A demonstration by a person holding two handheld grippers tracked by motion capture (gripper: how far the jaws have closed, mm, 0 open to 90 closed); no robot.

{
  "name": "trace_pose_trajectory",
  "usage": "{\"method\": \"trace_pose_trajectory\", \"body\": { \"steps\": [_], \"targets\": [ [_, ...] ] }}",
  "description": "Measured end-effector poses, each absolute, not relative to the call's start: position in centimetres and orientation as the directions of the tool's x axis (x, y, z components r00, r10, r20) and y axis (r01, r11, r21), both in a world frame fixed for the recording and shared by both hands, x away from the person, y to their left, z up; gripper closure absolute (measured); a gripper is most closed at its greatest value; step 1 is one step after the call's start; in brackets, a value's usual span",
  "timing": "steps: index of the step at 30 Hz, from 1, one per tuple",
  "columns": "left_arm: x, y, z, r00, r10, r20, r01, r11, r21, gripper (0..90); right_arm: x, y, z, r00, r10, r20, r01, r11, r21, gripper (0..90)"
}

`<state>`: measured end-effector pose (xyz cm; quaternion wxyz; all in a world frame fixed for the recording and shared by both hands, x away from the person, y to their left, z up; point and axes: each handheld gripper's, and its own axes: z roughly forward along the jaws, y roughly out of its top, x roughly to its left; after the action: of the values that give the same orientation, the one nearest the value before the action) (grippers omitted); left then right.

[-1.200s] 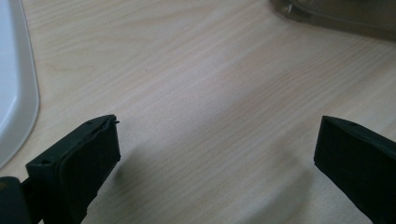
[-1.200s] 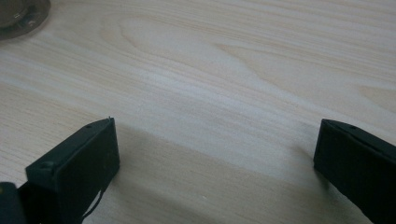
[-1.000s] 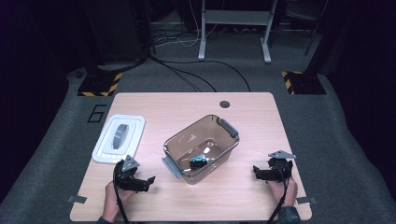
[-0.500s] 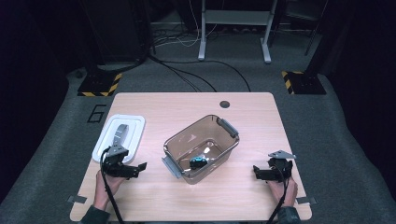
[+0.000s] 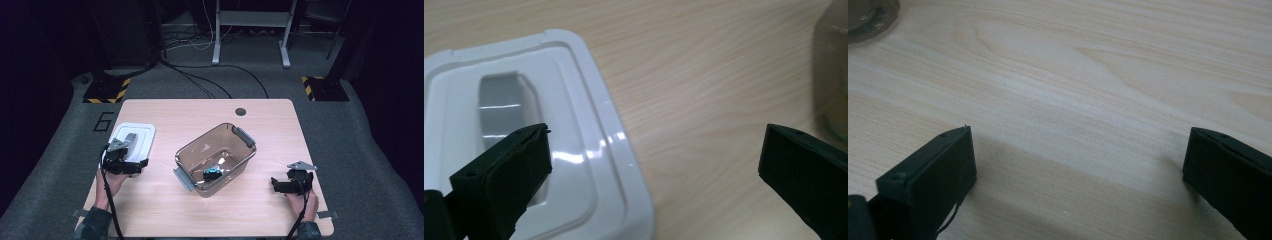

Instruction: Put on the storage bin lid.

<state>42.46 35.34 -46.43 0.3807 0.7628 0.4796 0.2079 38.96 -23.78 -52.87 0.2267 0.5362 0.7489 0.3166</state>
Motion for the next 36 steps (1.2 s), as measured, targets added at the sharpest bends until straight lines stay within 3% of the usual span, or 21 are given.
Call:
{"method": "trace_pose_trajectory", "body": {
  "steps": [25,31,36],
  "targets": [
    [48.9,39.5,-48.4,0.303,0.951,-0.052,0.683,-0.179,0.708,0.4,39.0,-23.8,-52.9,-0.32,0.947,0.001,0.659,0.222,0.718,0.1],
    [49.6,40.3,-49.0,0.279,0.958,-0.062,0.694,-0.157,0.702,29.5,39.0,-23.8,-52.9,-0.322,0.947,0.001,0.659,0.223,0.718,0.2],
    [49.9,40.3,-49.2,0.26,0.965,-0.027,0.69,-0.166,0.705,34.9,39.0,-23.8,-52.9,-0.32,0.947,0.0,0.659,0.222,0.719,0.3]
  ]
}}
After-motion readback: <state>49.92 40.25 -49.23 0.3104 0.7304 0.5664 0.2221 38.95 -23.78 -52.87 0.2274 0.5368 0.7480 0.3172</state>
